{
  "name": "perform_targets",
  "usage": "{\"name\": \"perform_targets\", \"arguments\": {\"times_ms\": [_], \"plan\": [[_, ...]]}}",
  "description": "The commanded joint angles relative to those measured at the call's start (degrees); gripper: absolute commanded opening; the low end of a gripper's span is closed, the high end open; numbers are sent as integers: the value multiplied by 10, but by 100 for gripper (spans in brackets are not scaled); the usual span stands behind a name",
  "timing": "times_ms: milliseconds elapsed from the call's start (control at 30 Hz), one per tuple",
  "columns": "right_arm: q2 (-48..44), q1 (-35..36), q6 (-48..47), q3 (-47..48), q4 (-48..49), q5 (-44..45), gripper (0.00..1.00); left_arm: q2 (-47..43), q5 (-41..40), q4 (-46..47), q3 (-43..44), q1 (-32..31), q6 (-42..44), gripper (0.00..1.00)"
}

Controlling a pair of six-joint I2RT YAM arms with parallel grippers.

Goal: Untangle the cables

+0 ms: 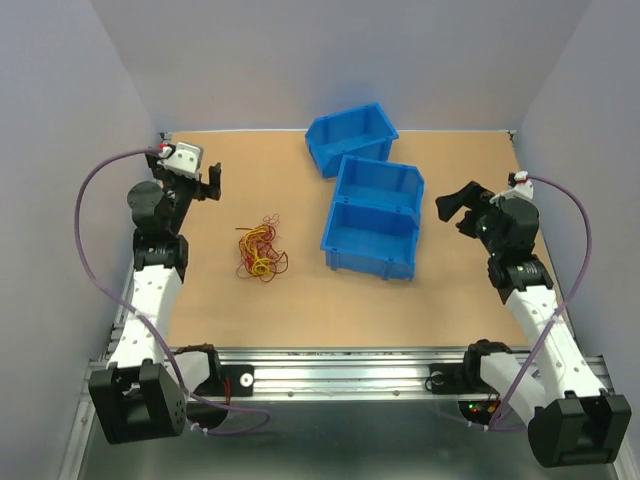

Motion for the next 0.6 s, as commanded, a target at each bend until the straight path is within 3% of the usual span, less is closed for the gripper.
{"name": "perform_targets", "arguments": {"times_ms": [0,67,100,200,233,300,567], "plan": [[-33,2,20,-22,24,29,100,18,39,-39,-38,2,53,99],[-57,2,35,-38,23,48,100,7,46,-34,-61,2,79,99],[-68,2,40,-45,22,52,100,4,86,-40,-70,2,91,99],[-99,2,37,-60,24,55,100,12,152,-130,-45,-11,148,99],[-104,2,30,-60,24,55,100,27,149,-203,-31,-19,163,98],[-116,2,24,-63,23,54,100,38,141,-259,-10,-39,190,96],[-104,2,12,-61,22,-7,100,28,64,-356,-48,-134,235,96]]}}
